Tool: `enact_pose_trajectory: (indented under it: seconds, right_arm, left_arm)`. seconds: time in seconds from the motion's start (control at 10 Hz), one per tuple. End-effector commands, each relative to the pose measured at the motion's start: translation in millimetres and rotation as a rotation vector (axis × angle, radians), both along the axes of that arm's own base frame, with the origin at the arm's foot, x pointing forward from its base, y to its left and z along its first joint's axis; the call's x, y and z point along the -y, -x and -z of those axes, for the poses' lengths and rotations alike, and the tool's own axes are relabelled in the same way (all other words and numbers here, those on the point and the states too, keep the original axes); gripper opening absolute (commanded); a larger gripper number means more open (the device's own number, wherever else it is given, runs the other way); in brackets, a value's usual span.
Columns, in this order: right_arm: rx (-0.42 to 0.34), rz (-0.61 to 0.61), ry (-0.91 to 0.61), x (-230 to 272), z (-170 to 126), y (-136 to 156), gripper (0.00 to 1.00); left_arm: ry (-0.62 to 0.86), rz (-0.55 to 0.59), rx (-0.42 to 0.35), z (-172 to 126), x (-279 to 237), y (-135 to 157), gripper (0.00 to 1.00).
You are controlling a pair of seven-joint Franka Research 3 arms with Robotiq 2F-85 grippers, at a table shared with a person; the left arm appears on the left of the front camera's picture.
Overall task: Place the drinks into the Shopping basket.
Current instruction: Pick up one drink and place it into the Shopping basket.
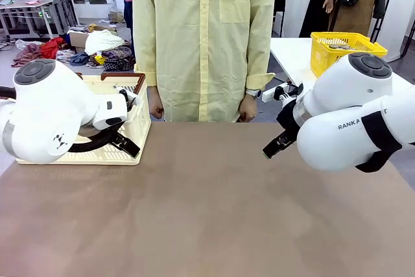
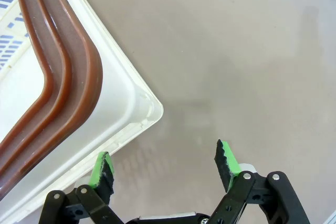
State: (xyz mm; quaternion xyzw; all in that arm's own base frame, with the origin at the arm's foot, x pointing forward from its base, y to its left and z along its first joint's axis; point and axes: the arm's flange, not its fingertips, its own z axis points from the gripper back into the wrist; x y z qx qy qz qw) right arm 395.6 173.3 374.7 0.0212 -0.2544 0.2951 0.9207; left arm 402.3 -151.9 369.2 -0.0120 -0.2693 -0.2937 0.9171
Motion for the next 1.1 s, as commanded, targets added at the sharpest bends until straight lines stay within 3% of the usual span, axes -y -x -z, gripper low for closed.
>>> enact_pose_trajectory:
  seconds: [0.0,0.5,0.6,0.7,0.8,0.9,1.0]
  right_arm:
    - [0.005,0.000,-0.001,0.7,-0.7,0.5,1.00]
    - [0.000,0.000,0.000,0.0,0.0,0.0,1.00]
    - [-0.267,-0.051,-0.037,1.8,-11.6,5.2,1.00]
    - [-0.438,0.012,-0.123,3.6,-27.2,10.9,1.00]
    - [-0.526,0.139,-0.210,8.7,-42.4,13.0,1.00]
    - [-0.683,0.115,-0.379,22.2,-60.0,16.8,1.00]
    - [-0.798,0.056,-0.595,52.4,-79.0,20.3,1.00]
  left_arm:
    - [0.000,-0.001,-0.002,-1.2,0.2,-0.9,1.00]
    - [0.000,0.000,0.000,0.0,0.0,0.0,1.00]
    - [0.106,0.137,-0.183,-11.0,-3.1,6.6,1.00]
    - [0.169,0.023,-0.404,-25.8,3.4,13.8,1.00]
    - [0.292,0.113,-0.551,-47.3,3.9,25.8,1.00]
    - [0.389,0.137,-0.607,-69.1,0.0,36.1,1.00]
    - [0.543,0.192,-0.609,-93.9,-17.9,44.7,1.00]
